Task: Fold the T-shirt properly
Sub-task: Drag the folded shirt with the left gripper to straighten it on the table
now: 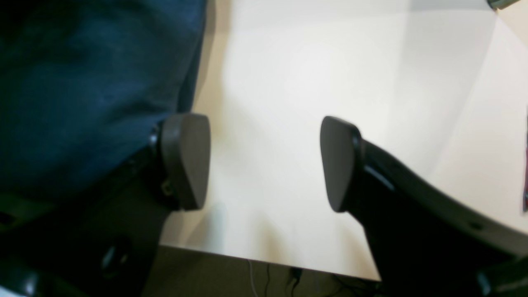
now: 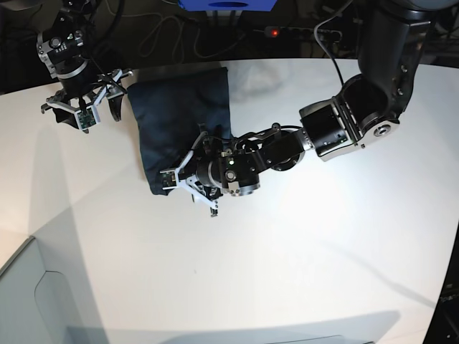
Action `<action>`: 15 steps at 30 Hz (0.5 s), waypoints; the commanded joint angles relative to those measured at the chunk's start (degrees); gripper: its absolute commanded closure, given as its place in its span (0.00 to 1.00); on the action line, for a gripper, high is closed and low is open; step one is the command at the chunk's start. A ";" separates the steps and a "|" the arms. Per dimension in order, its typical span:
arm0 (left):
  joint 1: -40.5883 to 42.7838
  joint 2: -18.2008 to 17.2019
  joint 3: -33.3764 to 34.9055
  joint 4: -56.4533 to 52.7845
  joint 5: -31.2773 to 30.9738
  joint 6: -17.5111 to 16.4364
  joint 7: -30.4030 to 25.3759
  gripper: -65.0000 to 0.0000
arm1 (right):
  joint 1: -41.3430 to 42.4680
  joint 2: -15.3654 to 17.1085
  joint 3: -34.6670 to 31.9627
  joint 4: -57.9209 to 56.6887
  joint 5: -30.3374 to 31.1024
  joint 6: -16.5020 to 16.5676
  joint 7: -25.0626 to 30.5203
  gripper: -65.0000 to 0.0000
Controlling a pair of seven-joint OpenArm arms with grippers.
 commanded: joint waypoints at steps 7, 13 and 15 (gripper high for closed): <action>3.06 -0.44 -13.69 8.55 11.88 -0.34 0.45 0.44 | -1.03 -0.14 -1.17 1.00 0.74 -0.30 1.13 0.40; 8.78 -0.53 -26.62 17.96 19.79 -0.34 0.36 0.44 | -2.17 -0.93 -5.30 1.00 0.74 -0.30 1.21 0.64; 11.06 -1.23 -30.31 21.65 22.25 -0.34 0.45 0.44 | -2.61 -0.93 -6.27 1.00 0.74 -0.39 1.21 0.80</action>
